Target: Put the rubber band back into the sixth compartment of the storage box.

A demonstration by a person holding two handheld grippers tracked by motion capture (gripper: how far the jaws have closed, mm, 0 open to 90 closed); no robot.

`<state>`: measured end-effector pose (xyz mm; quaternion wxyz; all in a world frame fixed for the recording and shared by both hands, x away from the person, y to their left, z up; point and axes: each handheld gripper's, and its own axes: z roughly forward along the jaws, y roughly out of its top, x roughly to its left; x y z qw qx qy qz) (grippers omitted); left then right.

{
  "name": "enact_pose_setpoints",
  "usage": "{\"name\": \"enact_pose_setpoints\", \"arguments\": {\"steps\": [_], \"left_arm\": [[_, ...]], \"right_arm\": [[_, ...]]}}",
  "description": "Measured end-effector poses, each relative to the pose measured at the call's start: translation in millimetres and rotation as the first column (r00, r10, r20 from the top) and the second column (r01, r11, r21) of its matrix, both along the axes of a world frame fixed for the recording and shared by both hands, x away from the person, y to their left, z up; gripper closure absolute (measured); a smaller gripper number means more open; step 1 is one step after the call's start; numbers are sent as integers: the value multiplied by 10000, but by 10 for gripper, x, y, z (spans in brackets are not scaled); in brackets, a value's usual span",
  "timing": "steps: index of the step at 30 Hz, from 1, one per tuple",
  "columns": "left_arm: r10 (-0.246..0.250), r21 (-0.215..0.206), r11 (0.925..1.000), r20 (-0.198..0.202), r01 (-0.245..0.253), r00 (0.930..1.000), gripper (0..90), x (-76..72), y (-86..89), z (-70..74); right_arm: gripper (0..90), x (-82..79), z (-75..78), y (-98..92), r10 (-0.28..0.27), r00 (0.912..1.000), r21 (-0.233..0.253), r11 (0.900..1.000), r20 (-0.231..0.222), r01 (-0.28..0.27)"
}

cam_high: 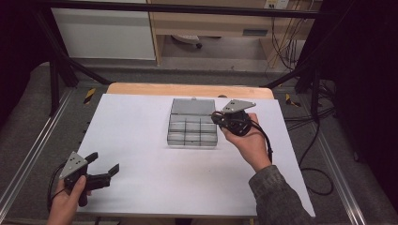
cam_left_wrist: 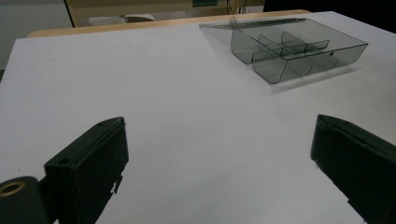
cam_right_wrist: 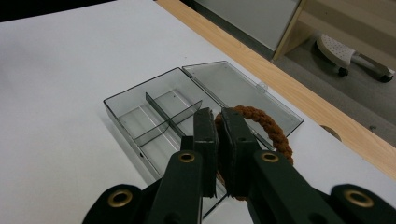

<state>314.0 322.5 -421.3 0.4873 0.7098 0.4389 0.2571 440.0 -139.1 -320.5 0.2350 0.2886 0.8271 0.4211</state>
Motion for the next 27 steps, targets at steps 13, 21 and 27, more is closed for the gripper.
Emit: {"name": "enact_pose_setpoints", "arguments": {"steps": [13,21,27], "left_arm": [[-6,0,10000,38,6,10000,43,-2,4,6],[-20,6,10000,35,20,10000,43,-2,3,5],[-31,4,10000,15,31,10000,43,-1,2,3]], "right_arm": [[857,60,-58,94,99,9998,-124,9999,-167,-101],[857,101,-82,113,91,9996,-179,9998,-263,-96],[857,137,-109,135,91,9993,-233,9997,-359,-99]]}}
